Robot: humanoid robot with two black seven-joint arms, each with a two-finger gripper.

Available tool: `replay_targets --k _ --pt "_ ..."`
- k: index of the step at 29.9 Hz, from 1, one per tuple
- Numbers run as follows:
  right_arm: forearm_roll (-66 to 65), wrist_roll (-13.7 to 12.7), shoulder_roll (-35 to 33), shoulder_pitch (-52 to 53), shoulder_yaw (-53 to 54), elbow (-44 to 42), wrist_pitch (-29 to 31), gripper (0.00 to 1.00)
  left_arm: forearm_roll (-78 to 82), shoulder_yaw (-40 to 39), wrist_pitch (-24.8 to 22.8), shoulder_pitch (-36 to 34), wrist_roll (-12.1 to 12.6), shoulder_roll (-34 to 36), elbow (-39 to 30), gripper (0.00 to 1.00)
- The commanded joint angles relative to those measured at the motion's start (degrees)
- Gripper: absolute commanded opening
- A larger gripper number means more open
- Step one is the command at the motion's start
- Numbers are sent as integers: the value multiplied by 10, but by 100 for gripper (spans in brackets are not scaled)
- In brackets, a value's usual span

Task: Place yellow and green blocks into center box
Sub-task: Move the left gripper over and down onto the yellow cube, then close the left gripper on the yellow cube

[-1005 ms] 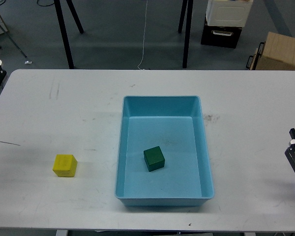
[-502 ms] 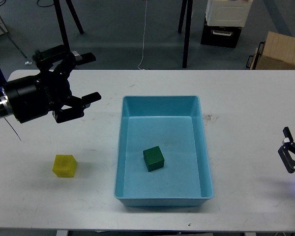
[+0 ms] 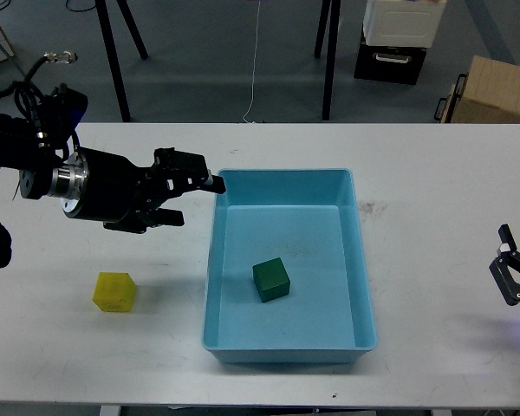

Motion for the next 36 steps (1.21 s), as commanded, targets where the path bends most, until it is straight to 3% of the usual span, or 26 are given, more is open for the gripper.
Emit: replay_targets --k 1,8,18,36 --pt "0 0 -1 -2 5 -2 10 100 72 112 0 -72 5 -14 4 100" --pt "1 -1 -1 -7 3 -30 17 100 217 235 0 -86 5 -12 5 100" --pt "0 -2 -2 0 0 -41 17 100 248 232 0 -30 5 -16 58 100" --pt "0 -2 -5 -6 -1 -42 17 100 262 213 0 39 5 -47 96 100"
